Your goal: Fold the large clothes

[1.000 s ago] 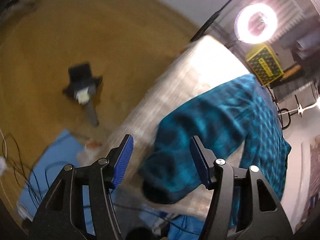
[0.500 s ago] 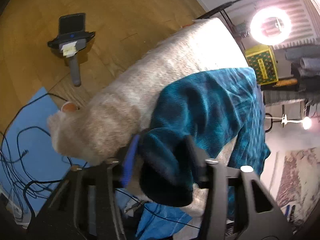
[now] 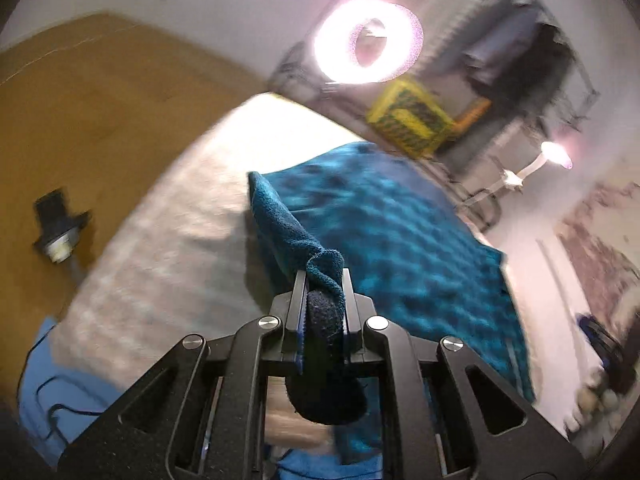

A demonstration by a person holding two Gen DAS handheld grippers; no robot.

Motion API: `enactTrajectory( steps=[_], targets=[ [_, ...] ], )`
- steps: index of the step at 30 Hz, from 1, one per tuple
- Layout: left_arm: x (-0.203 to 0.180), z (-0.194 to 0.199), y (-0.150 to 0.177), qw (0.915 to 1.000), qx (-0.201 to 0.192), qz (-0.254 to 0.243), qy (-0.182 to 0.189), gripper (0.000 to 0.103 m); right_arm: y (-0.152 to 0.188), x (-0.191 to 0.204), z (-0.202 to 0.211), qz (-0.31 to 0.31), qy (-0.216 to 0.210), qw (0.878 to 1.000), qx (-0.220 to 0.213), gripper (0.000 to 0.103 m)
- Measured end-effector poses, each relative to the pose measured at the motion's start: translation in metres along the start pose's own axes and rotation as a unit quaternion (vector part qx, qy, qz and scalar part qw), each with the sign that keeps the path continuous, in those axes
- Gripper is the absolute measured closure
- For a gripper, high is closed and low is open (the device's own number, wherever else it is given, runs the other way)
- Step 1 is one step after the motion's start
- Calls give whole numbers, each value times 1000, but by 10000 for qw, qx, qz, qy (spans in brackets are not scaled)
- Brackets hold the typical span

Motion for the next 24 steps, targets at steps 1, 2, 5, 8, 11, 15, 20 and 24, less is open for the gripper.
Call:
enactTrajectory(
  steps=[1, 2, 5, 8, 11, 15, 20, 24],
  targets=[
    [-13, 0, 1, 9999, -4, -103, 133, 93, 1, 3, -6, -1, -122, 9999, 71, 48],
    [-24, 0, 4, 9995, 0, -224, 232, 93, 0, 6, -15, 5, -257, 9996, 152, 49],
    [-61, -3, 14, 9964, 61, -704, 461, 93, -6, 18, -47, -15, -741, 9963, 439, 57],
    [-94, -7, 35, 9900, 251, -1253, 595, 93, -15, 26, -75, -123, -1125, 9912, 691, 62],
    [-114, -12, 61, 9824, 481, -1689, 632, 93, -34, 34, -108, -136, -1392, 9862, 884, 63],
    [-127, -19, 91, 9744, 794, -1982, 702, 93, -64, 49, -158, -161, -1737, 9781, 1138, 65],
    [-125, -26, 105, 9734, 941, -1956, 738, 93, -93, 79, -235, -17, -1927, 9693, 1525, 68],
    [-118, -31, 111, 9723, 1006, -1989, 698, 93, -92, 89, -301, 105, -1544, 9684, 1953, 68]
  ],
)
Point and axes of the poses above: each gripper's, at about its wrist camera, not at the fingertips, and z roughly against the way its jaws point, x to its left, y to its underside, the point moved 10 cm from there along -z, roughly the way its jaws point, and after that the axes turned 7 degrees about x, right-handed, at the moved point
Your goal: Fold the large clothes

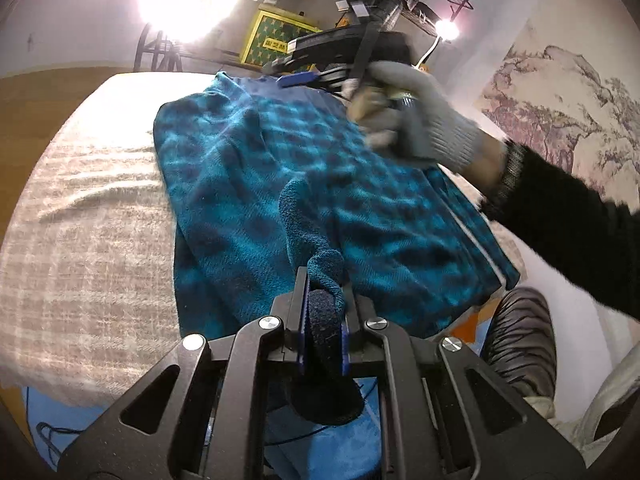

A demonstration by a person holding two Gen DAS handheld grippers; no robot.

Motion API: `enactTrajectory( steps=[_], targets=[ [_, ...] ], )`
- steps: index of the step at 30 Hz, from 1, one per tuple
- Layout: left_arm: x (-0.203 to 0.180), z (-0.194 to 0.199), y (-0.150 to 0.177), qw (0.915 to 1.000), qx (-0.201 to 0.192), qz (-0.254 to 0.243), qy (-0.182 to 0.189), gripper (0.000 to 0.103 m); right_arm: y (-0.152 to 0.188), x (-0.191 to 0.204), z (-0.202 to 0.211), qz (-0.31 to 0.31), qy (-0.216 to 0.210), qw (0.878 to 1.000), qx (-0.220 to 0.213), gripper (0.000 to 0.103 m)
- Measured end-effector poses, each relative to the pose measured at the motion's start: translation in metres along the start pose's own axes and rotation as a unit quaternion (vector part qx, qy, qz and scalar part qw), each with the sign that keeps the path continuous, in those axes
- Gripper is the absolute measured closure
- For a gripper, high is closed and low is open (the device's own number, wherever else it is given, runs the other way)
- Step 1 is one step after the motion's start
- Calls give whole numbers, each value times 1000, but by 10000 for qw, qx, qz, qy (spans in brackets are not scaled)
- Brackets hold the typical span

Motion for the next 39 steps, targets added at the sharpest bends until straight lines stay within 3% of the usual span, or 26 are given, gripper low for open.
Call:
enactTrajectory(
  steps=[3, 6, 12, 14, 16, 19, 22, 25, 29, 32, 36, 39],
  targets=[
    [3, -5, 9, 9998, 107, -108, -132, 93, 4, -21, -25, -324, 123, 9992, 196, 68],
    [3, -10, 13, 9995, 186, -213, -172, 93, 20, -25, -25, -405, -48, 9989, 245, 68],
    [-13, -16, 26, 9967, 383, -638, -315, 92, 53, -11, 22, -112, -314, 9994, 110, 68],
    [-20, -17, 34, 9954, 474, -748, -356, 84, 65, -5, 38, -31, -374, 9993, 28, 68],
    [-30, -14, 44, 9949, 566, -796, -253, 69, 80, 2, 59, 55, -426, 9990, -77, 68],
    [-40, -4, 56, 9947, 597, -823, -180, 66, 106, 13, 97, 225, -422, 9985, -249, 67],
    [-30, 8, 59, 9975, 528, -428, -190, 64, 133, 22, 132, 382, -342, 9978, -424, 66],
    [2, 10, 57, 9980, 505, 376, -59, 64, 169, 29, 140, 299, -484, 9979, -296, 66],
    [42, -8, 54, 9864, 653, 1492, 228, 64, 224, 38, 121, 88, -526, 9986, 19, 60],
    [57, -25, 51, 9827, 728, 1699, 111, 64, 252, 41, 92, -165, -590, 9977, 289, 50],
    [65, -45, 50, 9765, 895, 1955, 160, 64, 286, 40, 55, -150, -339, 9968, 715, 50],
    [64, -52, 48, 9771, 891, 1926, 147, 64, 302, 44, 39, -153, -395, 9951, 895, 53]
  ],
)
Point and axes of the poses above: each gripper's, at about its wrist camera, not at the fingertips, and z roughly against the way its jaws point, x to its left, y to its underside, the point moved 10 cm from there along -z, roughly the way its jaws point, and after that the axes turned 7 degrees about x, right-handed, at the moved point
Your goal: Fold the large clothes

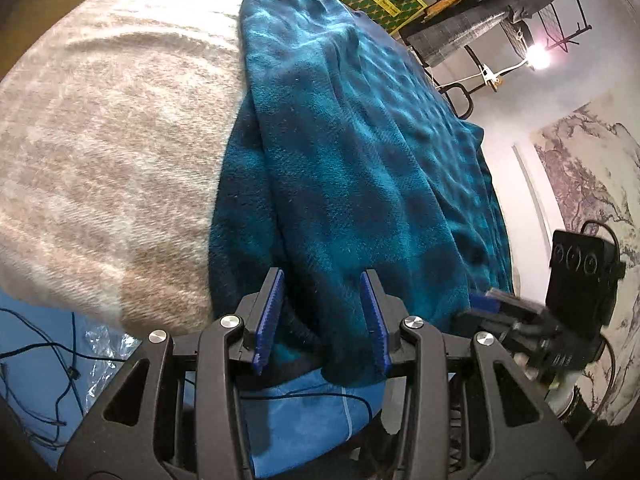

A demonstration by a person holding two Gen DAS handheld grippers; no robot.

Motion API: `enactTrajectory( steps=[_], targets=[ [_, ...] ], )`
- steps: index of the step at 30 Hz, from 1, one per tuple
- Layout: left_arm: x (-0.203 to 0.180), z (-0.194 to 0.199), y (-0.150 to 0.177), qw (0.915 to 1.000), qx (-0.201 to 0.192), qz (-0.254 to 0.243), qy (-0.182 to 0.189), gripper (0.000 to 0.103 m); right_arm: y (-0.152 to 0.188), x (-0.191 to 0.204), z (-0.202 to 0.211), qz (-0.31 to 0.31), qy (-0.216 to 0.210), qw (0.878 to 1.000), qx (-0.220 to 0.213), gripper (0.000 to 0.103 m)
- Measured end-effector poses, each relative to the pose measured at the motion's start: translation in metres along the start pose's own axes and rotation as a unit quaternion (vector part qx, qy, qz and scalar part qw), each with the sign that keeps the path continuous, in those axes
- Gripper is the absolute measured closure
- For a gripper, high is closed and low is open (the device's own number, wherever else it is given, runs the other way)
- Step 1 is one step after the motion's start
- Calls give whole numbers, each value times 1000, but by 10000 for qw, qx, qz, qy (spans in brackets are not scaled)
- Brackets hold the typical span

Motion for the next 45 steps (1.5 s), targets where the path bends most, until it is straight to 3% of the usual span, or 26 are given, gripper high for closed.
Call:
enactTrajectory(
  steps=[1, 3, 5, 11, 15, 19, 21, 24, 27, 29, 31, 32, 33, 37, 40, 45],
  targets=[
    [-2, -2, 0, 10000, -34, -48, -18, 73, 2, 3, -4, 16, -76, 10000, 30, 64],
    [-5, -6, -1, 9999, -13, -115, -37, 96, 4, 6, -10, 51, -135, 9998, 125, 74],
    [-7, -9, -4, 10000, -35, -86, 14, 97, 1, 12, -11, 40, -367, 9992, 182, 94],
    [-20, 24, -17, 9990, -390, -100, 203, 99, -9, 27, 9, -203, -1086, 9939, -32, 102],
    [-24, 57, -29, 9980, -599, -135, 153, 99, -16, 39, 27, -579, -1807, 9817, -171, 102],
    [-20, 80, -46, 9959, -820, -325, -216, 99, -22, 49, 29, -800, -2229, 9711, -290, 102],
    [-10, 74, -48, 9966, -716, -241, -324, 99, -21, 46, 16, -801, -1982, 9765, -269, 102],
    [11, 50, -39, 9966, -430, -191, -671, 99, -5, 40, -20, -920, -1669, 9816, 114, 102],
    [29, 31, -22, 9970, -213, 18, -748, 98, 12, 36, -45, -540, -887, 9936, 433, 98],
    [34, 30, -13, 9971, -258, 189, -684, 90, 18, 34, -50, -383, -602, 9954, 645, 92],
    [37, 37, -6, 9971, -427, 342, -521, 66, 17, 37, -43, -132, -499, 9964, 676, 79],
    [38, 42, -1, 9966, -552, 389, -473, 58, 12, 39, -34, 25, -439, 9972, 600, 72],
    [39, 45, 3, 9959, -661, 415, -462, 53, 2, 43, -19, 226, -366, 9981, 438, 71],
    [33, 38, 17, 9959, -678, 396, -460, 53, -43, 53, 27, 712, -308, 9969, -89, 70],
    [24, 33, 20, 9954, -710, 184, -617, 53, -96, 57, 57, 1000, 49, 9938, -490, 69],
    [25, 25, 21, 9929, -740, 53, -934, 53, -180, 71, 55, 1362, 467, 9863, -805, 67]
  ],
)
Point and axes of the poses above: each gripper's, at about its wrist camera, not at the fingertips, and z roughly against the way its jaws point, x to its left, y to its underside, the point moved 10 cm from there along -z, roughly the way its jaws point, and after that the axes turned 7 degrees about x, right-handed, at the moved point
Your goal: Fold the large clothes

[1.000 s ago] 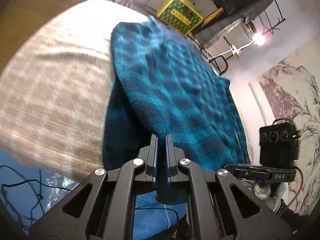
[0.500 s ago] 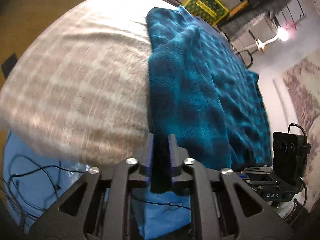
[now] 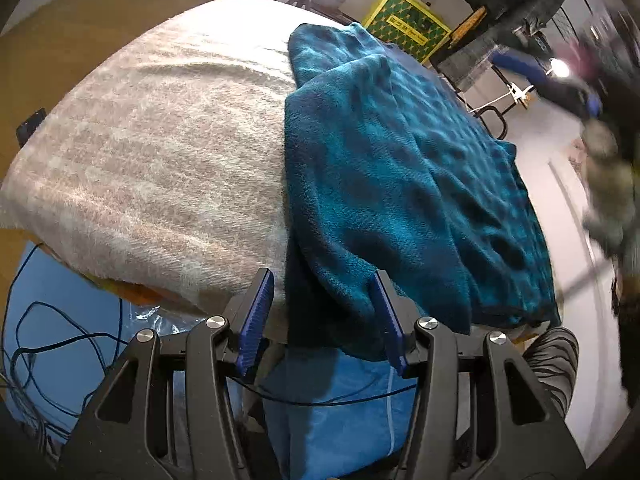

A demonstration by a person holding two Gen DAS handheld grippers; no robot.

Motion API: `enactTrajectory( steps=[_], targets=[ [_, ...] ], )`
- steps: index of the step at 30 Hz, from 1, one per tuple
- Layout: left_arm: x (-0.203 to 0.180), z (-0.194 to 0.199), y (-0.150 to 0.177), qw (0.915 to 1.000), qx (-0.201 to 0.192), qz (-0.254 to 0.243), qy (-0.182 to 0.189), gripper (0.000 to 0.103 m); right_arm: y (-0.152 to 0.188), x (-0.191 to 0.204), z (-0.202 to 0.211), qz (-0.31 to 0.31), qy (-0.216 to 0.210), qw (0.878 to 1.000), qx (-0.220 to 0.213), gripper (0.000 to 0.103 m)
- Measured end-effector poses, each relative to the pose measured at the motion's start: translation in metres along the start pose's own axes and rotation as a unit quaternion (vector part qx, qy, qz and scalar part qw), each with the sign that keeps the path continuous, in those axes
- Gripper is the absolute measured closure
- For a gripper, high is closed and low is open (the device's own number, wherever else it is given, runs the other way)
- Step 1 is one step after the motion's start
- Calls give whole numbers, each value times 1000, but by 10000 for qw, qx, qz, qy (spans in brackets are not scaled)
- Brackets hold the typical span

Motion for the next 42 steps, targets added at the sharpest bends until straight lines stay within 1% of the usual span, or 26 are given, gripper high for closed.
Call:
enactTrajectory(
  steps=[1, 4, 6, 8, 9, 10, 12, 15, 16, 18, 20, 22, 23, 25, 27, 28, 29, 32, 34, 37, 39, 40, 42],
  targets=[
    [1, -1, 0, 10000, 0, -1, -29, 53, -13, 0, -7, 55, 48, 10000, -3, 66],
    [5, -6, 3, 9999, 60, -27, -85, 52, -45, -3, -30, 112, 245, 9996, 32, 59],
    [5, -11, 6, 9999, 129, -67, -80, 53, -61, -11, -56, -45, 306, 9994, 128, 56],
    [3, -12, 6, 9998, 100, -163, -80, 53, -73, -22, -80, -188, 379, 9989, 199, 50],
    [3, -12, 6, 9997, 98, -190, -75, 54, -84, -28, -97, -287, 473, 9981, 252, 48],
    [2, -13, 6, 9997, 106, -204, -54, 61, -91, -33, -108, -336, 532, 9976, 287, 47],
    [0, -14, 8, 9996, 148, -254, -7, 72, -105, -44, -136, -456, 740, 9955, 370, 47],
    [-2, -16, 8, 9991, 169, -382, -47, 76, -125, -62, -171, -507, 1141, 9911, 471, 47],
    [-3, -16, 8, 9990, 171, -399, -43, 78, -132, -69, -181, -482, 1333, 9887, 481, 47],
    [-2, -16, 8, 9990, 194, -390, 9, 79, -143, -79, -196, -328, 1573, 9856, 520, 46],
    [-1, -17, 7, 9991, 222, -342, 84, 80, -150, -81, -213, 98, 1633, 9843, 663, 42],
    [0, -17, 7, 9991, 229, -344, 95, 81, -149, -78, -225, 535, 1498, 9833, 888, 42],
    [-1, -17, 7, 9990, 227, -376, 78, 81, -146, -75, -233, 820, 1353, 9815, 1083, 42],
    [-1, -17, 7, 9989, 228, -412, 62, 81, -141, -71, -239, 1172, 1221, 9770, 1298, 40],
    [-1, -17, 7, 9989, 236, -409, 74, 81, -138, -71, -241, 1403, 1084, 9742, 1398, 40],
    [0, -17, 6, 9989, 241, -401, 80, 81, -136, -72, -243, 1478, 1068, 9721, 1474, 43],
    [0, -17, 6, 9989, 244, -401, 79, 81, -135, -73, -245, 1533, 1077, 9703, 1531, 54],
    [-3, -18, 5, 9988, 240, -435, 23, 81, -133, -76, -245, 1754, 1213, 9651, 1520, 83],
    [-4, -18, 6, 9986, 231, -468, -15, 82, -134, -76, -241, 1832, 1247, 9644, 1445, 94],
    [-5, -17, 8, 9984, 231, -508, -70, 84, -145, -83, -228, 1840, 1526, 9642, 1150, 96],
    [-6, -17, 8, 9982, 221, -546, -124, 85, -159, -94, -219, 1442, 1633, 9722, 863, 96],
    [-6, -17, 8, 9981, 224, -564, -145, 85, -163, -100, -218, 1213, 1627, 9759, 796, 96],
    [-8, -16, 8, 9978, 222, -600, -171, 85, -159, -101, -223, 1060, 1558, 9779, 909, 92]
  ],
)
Point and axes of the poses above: each gripper's, at about its wrist camera, not at the fingertips, and z roughly against the way its jaws point, x to its left, y to its underside, the point moved 10 cm from there along -z, roughly the way its jaws point, and after that the axes turned 7 degrees about x, right-handed, at the moved point
